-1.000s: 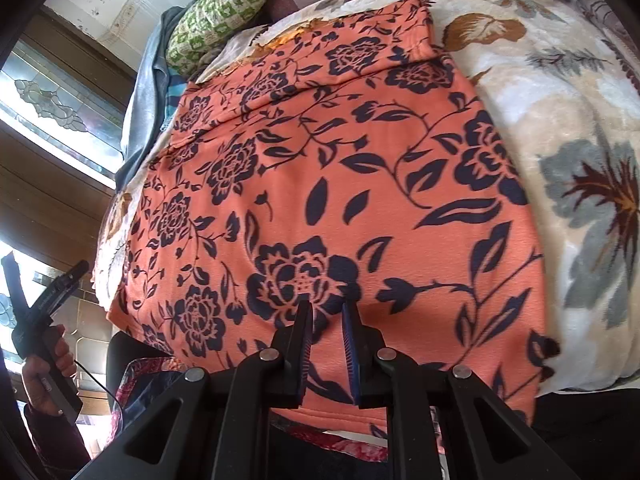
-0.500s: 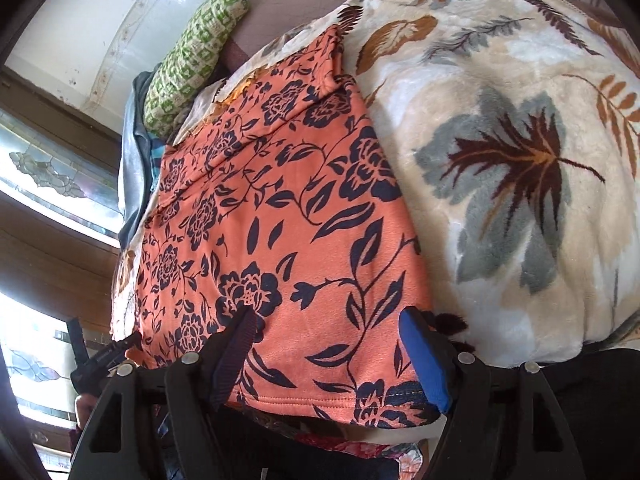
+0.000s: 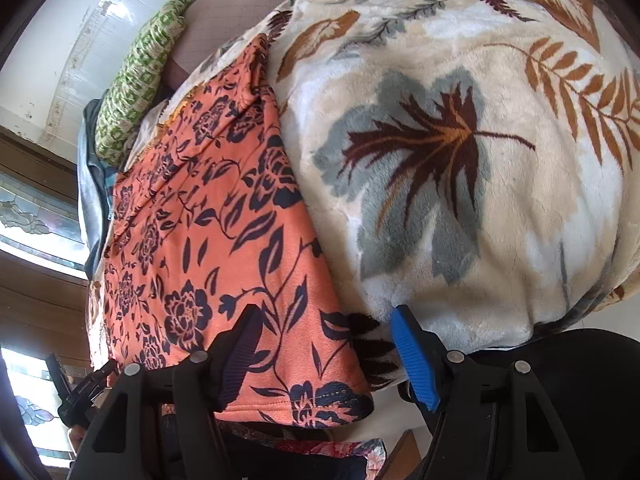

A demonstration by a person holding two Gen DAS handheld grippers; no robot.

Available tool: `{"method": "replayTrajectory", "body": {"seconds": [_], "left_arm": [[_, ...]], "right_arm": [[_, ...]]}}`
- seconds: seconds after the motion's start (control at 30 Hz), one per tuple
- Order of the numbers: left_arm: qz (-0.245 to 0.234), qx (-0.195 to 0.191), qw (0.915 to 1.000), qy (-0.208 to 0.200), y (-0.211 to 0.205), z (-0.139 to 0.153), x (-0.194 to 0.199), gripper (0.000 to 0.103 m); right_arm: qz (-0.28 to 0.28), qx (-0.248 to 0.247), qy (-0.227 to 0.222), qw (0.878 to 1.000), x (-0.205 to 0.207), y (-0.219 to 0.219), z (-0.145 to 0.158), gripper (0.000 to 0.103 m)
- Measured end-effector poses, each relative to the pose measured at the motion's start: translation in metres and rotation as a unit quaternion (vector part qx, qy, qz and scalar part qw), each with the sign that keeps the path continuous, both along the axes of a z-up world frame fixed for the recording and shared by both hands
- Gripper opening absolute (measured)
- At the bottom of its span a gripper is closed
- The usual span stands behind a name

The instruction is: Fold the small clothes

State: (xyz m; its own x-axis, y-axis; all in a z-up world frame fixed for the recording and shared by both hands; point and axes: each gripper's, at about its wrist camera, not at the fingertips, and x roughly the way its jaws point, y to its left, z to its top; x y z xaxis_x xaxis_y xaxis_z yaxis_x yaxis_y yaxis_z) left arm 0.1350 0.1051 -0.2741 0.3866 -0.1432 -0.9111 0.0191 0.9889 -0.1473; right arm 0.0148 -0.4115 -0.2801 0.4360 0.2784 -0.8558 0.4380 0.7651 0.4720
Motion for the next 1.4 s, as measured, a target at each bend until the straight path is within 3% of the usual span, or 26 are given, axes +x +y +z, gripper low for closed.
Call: {"method": "replayTrajectory", "body": {"seconds": [0.03, 0.13, 0.17, 0.2, 0.23, 0.3, 0.4, 0.57, 0.83, 1.13, 1.4], "left_arm": [[-0.007, 0.009, 0.9999, -0.006, -0.003, 0.000, -0.001, 0.062], [-0.011, 0.016, 0.9997, -0.014, -0.001, 0.002, -0.001, 0.039], [-0.008, 0.009, 0.9998, -0.015, 0.003, 0.003, 0.000, 0.023], [-0.004, 0.002, 0.9999, -0.015, 0.006, 0.004, 0.000, 0.014], [-0.002, -0.004, 0.9999, -0.013, 0.009, 0.005, 0.001, 0.012], [0.000, -0.013, 0.9998, -0.012, 0.014, 0.007, 0.000, 0.009], [-0.002, -0.039, 0.9991, -0.015, 0.023, 0.016, -0.002, 0.008], [-0.001, -0.089, 0.9954, -0.035, 0.037, 0.045, -0.002, 0.008], [-0.024, -0.131, 0.9889, -0.067, 0.033, 0.090, 0.021, 0.008], [-0.019, -0.170, 0.9840, -0.050, 0.037, 0.114, 0.108, 0.008], [0.003, -0.172, 0.9848, -0.023, 0.022, 0.107, 0.238, 0.008]], "right_arm": [[0.004, -0.001, 0.008, 1.000, 0.001, 0.003, -0.004, 0.063], [0.021, -0.034, 0.012, 0.999, 0.001, 0.012, -0.001, 0.059], [0.024, -0.043, 0.018, 0.999, 0.001, 0.013, 0.000, 0.045], [0.029, -0.047, 0.022, 0.998, 0.001, 0.014, 0.000, 0.034], [0.035, -0.044, 0.021, 0.998, 0.001, 0.014, 0.001, 0.031], [0.055, -0.033, 0.016, 0.998, 0.000, 0.019, 0.005, 0.008], [0.069, -0.010, -0.008, 0.998, -0.002, 0.028, 0.015, 0.008], [0.058, 0.077, -0.061, 0.993, 0.003, 0.027, 0.035, 0.007], [0.016, 0.180, -0.150, 0.972, 0.022, 0.002, 0.077, 0.007], [-0.023, 0.217, -0.202, 0.955, 0.089, -0.038, 0.104, 0.007], [-0.058, 0.216, -0.214, 0.951, 0.200, -0.079, 0.103, 0.007]]}}
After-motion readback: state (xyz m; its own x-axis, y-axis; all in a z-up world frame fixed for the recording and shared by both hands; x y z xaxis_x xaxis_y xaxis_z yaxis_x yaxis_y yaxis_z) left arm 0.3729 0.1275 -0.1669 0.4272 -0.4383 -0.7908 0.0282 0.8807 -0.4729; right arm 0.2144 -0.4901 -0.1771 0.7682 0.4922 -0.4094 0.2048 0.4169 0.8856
